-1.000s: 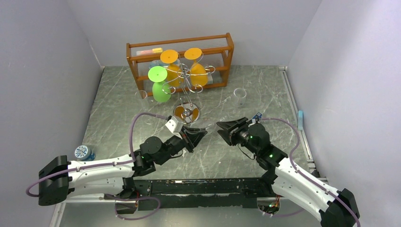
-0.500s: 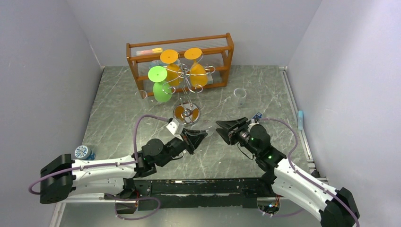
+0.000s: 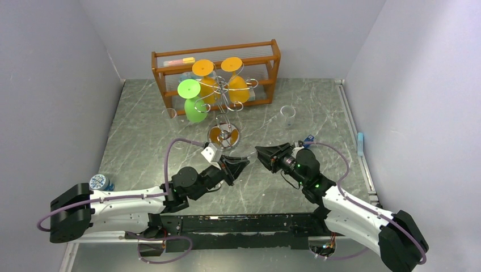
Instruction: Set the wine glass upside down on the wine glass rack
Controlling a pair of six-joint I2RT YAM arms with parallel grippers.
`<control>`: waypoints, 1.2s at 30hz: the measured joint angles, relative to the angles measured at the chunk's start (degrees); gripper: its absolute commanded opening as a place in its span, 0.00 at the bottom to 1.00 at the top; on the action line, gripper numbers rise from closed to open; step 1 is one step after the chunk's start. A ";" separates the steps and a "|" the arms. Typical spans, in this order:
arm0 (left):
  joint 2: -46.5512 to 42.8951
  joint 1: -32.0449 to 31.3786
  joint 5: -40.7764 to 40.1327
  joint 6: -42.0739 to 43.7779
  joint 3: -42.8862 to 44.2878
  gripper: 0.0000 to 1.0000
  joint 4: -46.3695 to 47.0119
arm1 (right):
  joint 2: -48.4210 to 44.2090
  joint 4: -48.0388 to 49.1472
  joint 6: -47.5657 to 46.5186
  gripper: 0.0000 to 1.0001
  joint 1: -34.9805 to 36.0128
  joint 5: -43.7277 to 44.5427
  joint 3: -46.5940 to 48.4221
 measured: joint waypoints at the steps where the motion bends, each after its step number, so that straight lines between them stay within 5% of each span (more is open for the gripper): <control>1: 0.04 0.00 0.00 0.00 -0.22 0.05 0.11 | 0.55 1.03 0.74 0.16 -0.02 -0.11 -0.50; 4: 0.15 0.00 -0.02 -0.24 -1.03 0.05 0.59 | 1.62 2.91 2.27 0.00 -0.20 -0.26 -1.40; 8: 0.07 -0.04 0.13 -1.33 -1.99 0.12 1.46 | 1.62 3.87 2.99 0.00 -0.48 0.00 -1.44; 16: -3.39 -0.15 0.00 -4.28 -4.96 0.59 -0.04 | -1.84 2.49 -6.12 0.00 -0.20 1.88 -1.29; 21: -9.09 -0.22 -0.81 -6.62 -6.40 0.78 -2.75 | -5.01 2.25 -14.69 0.00 -0.17 5.01 -1.29; 28: -19.98 -0.22 -2.32 -7.48 -5.22 0.86 -15.45 | -8.96 4.63 -29.66 0.00 -0.17 5.51 -1.66; 36: -21.42 -0.22 -4.55 -4.83 8.61 0.93 -35.21 | -10.08 6.86 -51.10 0.00 -0.20 -0.70 0.31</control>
